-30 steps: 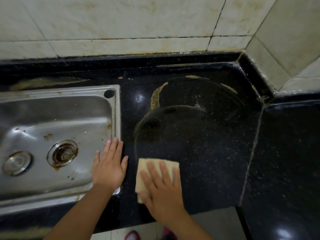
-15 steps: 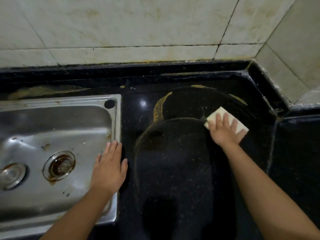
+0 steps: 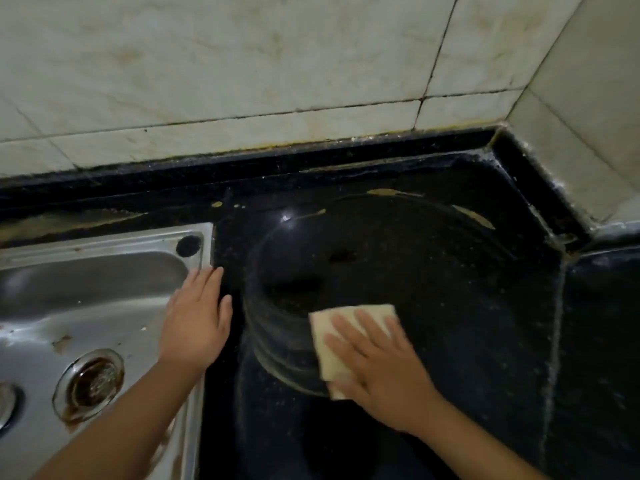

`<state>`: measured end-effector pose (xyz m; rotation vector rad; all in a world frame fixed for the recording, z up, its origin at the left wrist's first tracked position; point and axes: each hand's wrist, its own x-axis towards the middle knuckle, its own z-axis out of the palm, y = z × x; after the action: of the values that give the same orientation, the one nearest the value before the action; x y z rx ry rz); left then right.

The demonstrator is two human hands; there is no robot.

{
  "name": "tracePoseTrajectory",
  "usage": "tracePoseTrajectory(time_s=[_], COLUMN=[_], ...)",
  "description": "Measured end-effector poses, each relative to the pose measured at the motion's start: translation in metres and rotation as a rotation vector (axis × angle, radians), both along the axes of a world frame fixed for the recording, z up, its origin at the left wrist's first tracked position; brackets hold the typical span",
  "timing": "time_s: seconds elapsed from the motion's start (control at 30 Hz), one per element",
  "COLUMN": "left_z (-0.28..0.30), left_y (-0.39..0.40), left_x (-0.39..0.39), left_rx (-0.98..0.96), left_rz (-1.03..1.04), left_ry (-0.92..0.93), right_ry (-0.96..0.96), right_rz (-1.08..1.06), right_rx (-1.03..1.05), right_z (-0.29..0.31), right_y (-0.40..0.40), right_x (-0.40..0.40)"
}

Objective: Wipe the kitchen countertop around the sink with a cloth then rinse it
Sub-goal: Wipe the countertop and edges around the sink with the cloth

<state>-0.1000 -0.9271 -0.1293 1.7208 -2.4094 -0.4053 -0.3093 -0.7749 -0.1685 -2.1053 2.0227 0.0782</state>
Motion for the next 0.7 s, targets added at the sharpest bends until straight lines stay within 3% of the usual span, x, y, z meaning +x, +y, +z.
tracePoseTrajectory(time_s=[0.13,0.23,0.37,0.43,0.57,0.7], left_z=[0.003,0.001,-0.001,-0.004,-0.01,-0.011], left_y=[-0.019,-0.021,-0.011,-0.007,-0.005,-0.003], left_x=[-0.051,-0.091,-0.131,-0.14,-0.143,-0.142], left_rx=[0.042,0.061,0.101,0.122,0.15,0.167], left_rz=[-0.111,-0.177,-0.311,-0.356,-0.399,-0.378], left_ry=[-0.018,-0.093,-0.139,-0.15,-0.211,-0.195], right_ry=[0.042,-0.044,-0.06,-0.068,-0.088,-0.068], right_rz=[-0.461,-0.842,-1.029,-0.969,-0.599,-0.324], right_rx=[0.069,0.144,0.128,0.121,0.082,0.093], right_z=[0.019,0.031,0.038,0.033,0.024,0.019], right_y=[0.047,0.027,-0.051,-0.094,-0.163,-0.151], right_x=[-0.116,-0.179,-0.212,-0.208,-0.16,-0.122])
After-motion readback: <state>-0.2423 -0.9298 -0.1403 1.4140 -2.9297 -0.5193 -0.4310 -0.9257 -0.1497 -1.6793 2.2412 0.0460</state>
